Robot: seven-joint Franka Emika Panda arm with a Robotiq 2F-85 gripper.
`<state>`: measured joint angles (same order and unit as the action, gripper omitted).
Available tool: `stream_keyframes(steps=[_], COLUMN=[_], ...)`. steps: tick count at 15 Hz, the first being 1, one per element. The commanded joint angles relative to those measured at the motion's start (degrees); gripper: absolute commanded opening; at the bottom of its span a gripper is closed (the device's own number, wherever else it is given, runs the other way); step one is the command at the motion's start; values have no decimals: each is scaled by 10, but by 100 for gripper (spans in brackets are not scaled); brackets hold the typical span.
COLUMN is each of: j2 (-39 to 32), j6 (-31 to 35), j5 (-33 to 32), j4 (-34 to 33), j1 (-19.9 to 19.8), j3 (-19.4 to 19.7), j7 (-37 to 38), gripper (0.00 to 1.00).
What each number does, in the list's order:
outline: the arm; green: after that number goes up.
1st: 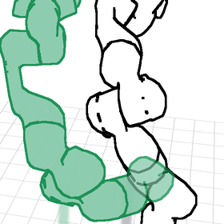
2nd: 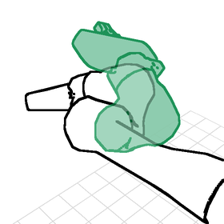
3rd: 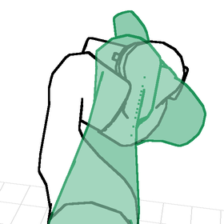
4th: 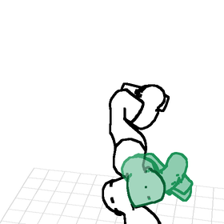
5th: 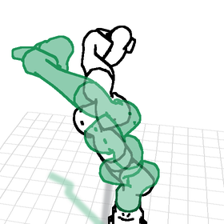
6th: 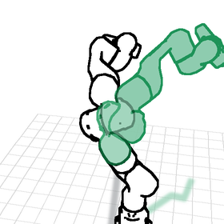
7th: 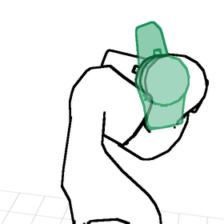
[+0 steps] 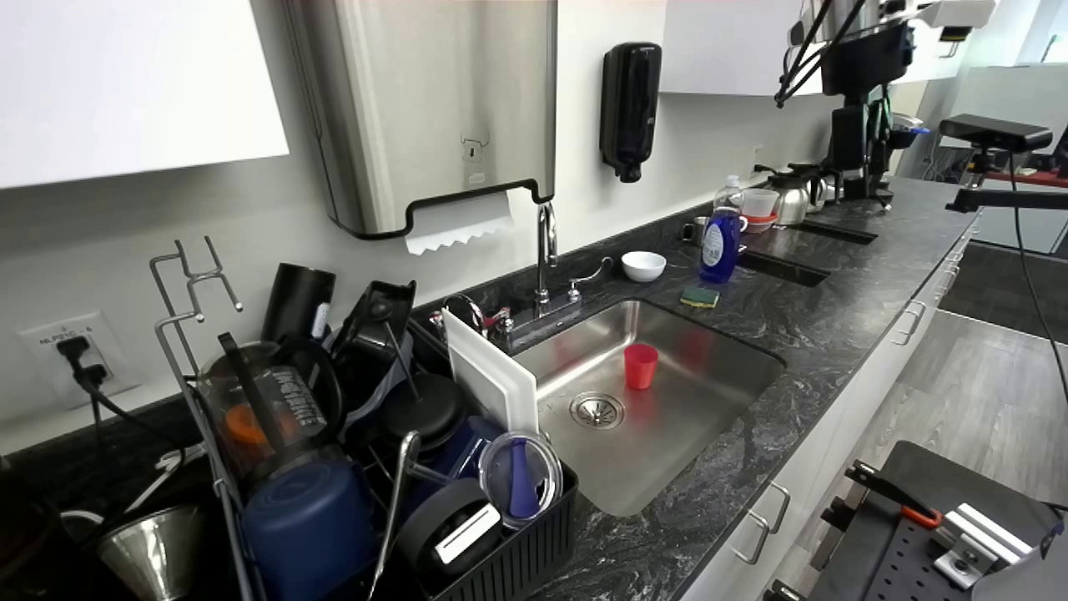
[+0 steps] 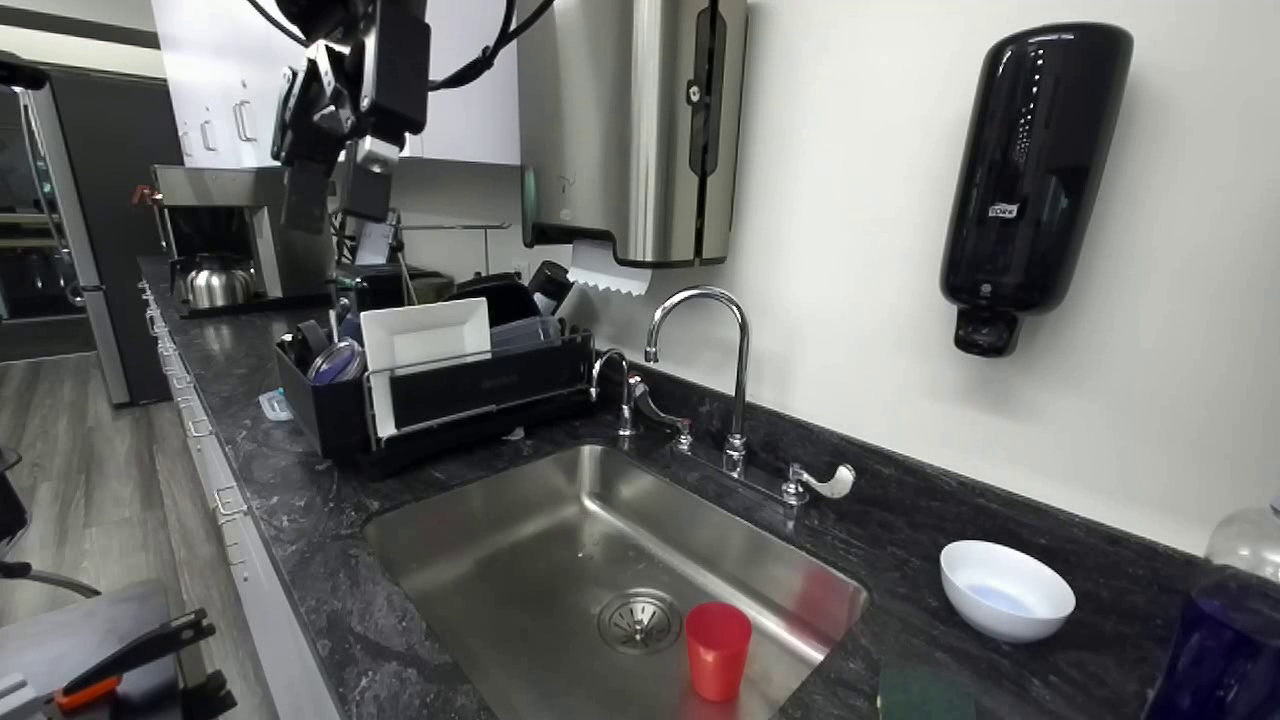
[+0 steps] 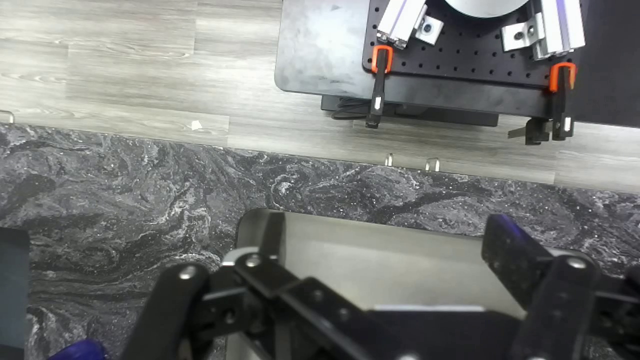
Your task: Open the tap
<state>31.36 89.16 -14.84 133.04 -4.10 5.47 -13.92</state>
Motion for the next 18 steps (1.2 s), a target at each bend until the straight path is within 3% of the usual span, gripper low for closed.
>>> stream_keyframes(steps=[1,10,18], j2=[0,0,-107], j6=[-2,-2,68], j5=[-2,-2,-17], j4=[-1,-1,-54], j1=[7,7,2], j3=[5,5,28], j7=[3,3,-31], gripper=[100,100,100])
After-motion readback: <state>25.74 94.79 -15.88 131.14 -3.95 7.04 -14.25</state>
